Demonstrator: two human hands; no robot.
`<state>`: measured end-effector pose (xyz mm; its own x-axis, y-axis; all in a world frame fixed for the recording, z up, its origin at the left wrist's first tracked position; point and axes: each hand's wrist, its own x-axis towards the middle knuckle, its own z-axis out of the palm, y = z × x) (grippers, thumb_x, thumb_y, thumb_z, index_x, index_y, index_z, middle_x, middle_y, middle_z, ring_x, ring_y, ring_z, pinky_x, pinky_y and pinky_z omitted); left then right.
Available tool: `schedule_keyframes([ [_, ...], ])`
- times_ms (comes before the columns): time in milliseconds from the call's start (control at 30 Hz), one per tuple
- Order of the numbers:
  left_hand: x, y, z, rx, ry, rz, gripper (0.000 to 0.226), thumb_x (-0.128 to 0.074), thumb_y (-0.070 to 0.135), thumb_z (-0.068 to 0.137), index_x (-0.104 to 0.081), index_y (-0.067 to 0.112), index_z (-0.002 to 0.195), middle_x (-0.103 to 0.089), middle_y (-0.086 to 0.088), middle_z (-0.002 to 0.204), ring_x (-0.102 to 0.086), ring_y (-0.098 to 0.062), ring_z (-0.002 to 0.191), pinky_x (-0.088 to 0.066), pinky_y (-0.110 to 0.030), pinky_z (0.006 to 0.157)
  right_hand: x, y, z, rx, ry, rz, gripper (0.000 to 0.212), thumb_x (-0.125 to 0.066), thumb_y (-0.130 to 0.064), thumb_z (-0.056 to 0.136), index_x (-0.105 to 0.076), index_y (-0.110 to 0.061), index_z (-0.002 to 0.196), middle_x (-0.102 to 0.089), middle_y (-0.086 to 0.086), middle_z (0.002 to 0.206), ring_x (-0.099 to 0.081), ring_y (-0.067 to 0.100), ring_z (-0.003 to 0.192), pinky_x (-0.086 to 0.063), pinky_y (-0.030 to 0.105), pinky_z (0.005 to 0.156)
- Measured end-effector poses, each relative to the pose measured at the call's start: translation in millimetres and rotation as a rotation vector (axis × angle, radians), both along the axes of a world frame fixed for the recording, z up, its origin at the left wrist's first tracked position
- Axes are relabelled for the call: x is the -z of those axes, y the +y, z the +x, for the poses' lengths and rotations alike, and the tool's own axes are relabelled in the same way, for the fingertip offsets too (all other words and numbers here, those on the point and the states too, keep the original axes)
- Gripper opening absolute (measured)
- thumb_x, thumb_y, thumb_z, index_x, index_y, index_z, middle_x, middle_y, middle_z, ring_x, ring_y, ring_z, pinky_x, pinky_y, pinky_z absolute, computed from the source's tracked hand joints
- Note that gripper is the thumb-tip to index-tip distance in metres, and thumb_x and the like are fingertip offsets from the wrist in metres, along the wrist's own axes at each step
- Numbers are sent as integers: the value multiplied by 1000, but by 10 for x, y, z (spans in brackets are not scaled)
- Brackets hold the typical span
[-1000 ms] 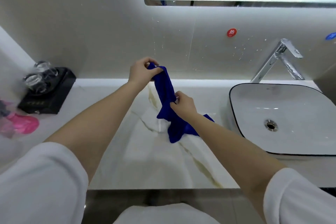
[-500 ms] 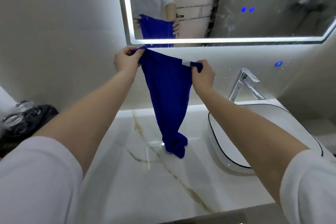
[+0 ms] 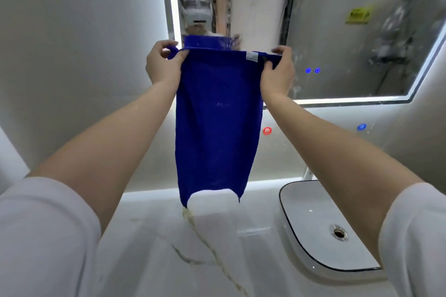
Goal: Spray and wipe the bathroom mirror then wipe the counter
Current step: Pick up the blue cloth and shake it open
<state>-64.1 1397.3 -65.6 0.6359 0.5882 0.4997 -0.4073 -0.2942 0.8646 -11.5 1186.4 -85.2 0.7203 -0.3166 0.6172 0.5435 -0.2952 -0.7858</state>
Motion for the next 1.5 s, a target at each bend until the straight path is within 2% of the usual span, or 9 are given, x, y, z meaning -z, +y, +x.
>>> schedule_keyframes([
  [133,-243,29,-112,-68,-36,90,9,-72,30,79,-63,31,78,-61,15,80,-59,-8,81,-55,-31,81,-238,23,-35,-7,-73,21,20,-46,-5,91,-52,-13,108,-60,-3,100,-55,14,89,-36,9,66],
  [333,-413,129,-332,-69,24,159,16,-74,39,77,-65,30,85,-65,9,98,-61,-11,95,-52,-31,88,-428,15,-178,1,-120,40,20,-49,-7,90,-55,-13,109,-61,-8,92,-56,13,85,-35,2,63],
  [500,-379,197,-421,-82,147,200,31,-74,46,76,-62,24,94,-63,5,96,-61,-14,93,-51,-28,84,-365,13,-266,-2,-61,-14,23,-46,-9,93,-56,-15,113,-58,-9,95,-54,12,86,-33,13,66],
  [667,-143,358,-378,-17,379,238,33,-80,47,70,-62,22,84,-63,2,98,-62,-19,97,-51,-33,88,-92,36,-202,-5,58,-75,18,-53,-16,93,-60,-18,109,-61,-7,96,-55,14,88,-36,17,70],
  [900,756,527,-128,124,681,275,22,-77,32,79,-66,16,90,-67,-4,101,-61,-20,96,-50,-32,83,912,66,-2,-1,402,-235,17,-57,-21,92,-63,-21,109,-61,-5,102,-51,13,84,-41,24,68],
  [1067,1521,540,73,169,798,273,22,-72,23,85,-66,7,98,-63,-6,92,-54,-19,80,-42,-23,58,1699,90,190,-53,579,-331,22,-54,-19,94,-65,-19,113,-65,-2,112,-56,14,94,-45,25,75],
  [1300,2522,555,227,286,965,157,15,-73,22,84,-62,18,74,-61,2,72,-53,-13,66,-42,-22,57,2676,147,285,-91,818,-345,27,-51,-3,90,-71,-11,106,-69,5,108,-61,20,100,-44,19,81],
  [1400,3054,482,92,349,1073,144,13,-74,30,81,-66,20,79,-67,2,78,-57,-16,67,-44,-24,64,3122,108,88,-113,905,-340,36,-43,5,87,-69,-8,108,-67,6,109,-58,17,95,-39,13,76],
  [1500,3643,339,-151,418,1196,115,17,-75,32,80,-68,18,87,-66,3,88,-59,-15,79,-43,-22,66,3610,3,-144,-130,1011,-392,36,-43,5,88,-68,-8,110,-67,6,111,-59,18,100,-42,18,80],
])
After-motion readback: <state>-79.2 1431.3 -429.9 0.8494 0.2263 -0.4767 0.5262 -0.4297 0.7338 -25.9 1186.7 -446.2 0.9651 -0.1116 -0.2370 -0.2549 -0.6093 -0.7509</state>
